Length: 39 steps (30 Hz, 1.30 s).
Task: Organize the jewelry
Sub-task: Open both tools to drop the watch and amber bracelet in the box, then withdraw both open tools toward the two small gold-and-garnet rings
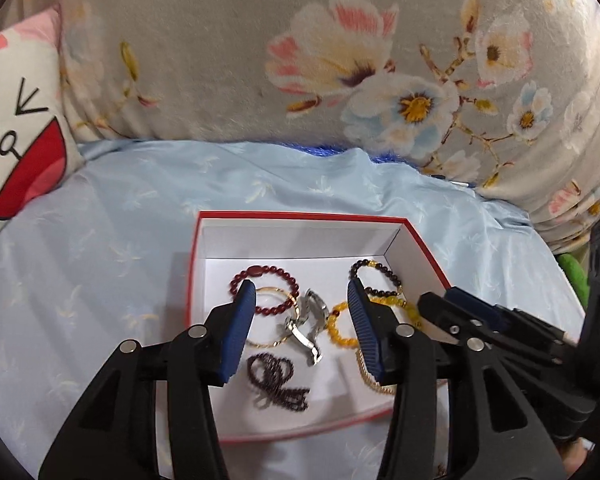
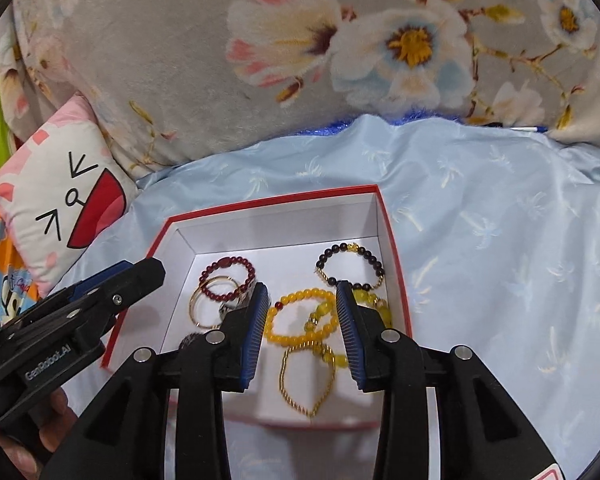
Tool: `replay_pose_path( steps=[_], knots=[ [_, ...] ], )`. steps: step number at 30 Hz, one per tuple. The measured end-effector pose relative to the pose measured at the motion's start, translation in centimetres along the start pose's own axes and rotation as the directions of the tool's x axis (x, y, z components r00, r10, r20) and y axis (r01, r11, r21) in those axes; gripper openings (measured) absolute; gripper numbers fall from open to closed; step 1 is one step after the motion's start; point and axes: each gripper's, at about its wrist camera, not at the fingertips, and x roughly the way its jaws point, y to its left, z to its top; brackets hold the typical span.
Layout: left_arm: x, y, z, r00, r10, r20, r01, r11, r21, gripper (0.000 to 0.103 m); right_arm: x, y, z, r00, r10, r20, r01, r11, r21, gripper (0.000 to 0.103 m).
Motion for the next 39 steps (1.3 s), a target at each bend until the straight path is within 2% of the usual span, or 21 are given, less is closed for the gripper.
replay_pose_path(
  steps=[4, 15, 27, 39],
  knots=[
    [-1.9, -0.6, -1.9, 0.998, 0.063, 0.012, -0.064, 0.998, 0.030, 0.046, -2.3, 0.1, -1.8, 1.000, -0.007, 0.016, 0.007, 1.000, -0.002, 0.038],
    [-3.3, -1.8, -6.2, 0.997, 0.058, -0.050, -0.056, 0.998, 0.027, 0.046, -4.9, -0.8, -6.0, 0.999, -0.012, -0.030, 0.012, 1.000, 0.026, 0.038],
    [-4.2, -1.8, -9.5, 0.993, 0.049, -0.106, -0.050, 0.999, -0.003, 0.046, -5.8, -1.5, -10.5, 0.995, -0.008, -0.099, 0.013, 0.999, 0.051, 0.038],
    [-5.1, -2.1, -12.7, 0.987, 0.051, -0.149, -0.053, 0.999, -0.004, 0.046, -6.0, -1.4, -13.4, 0.988, -0.010, -0.152, 0.016, 0.999, 0.044, 0.038]
  ],
)
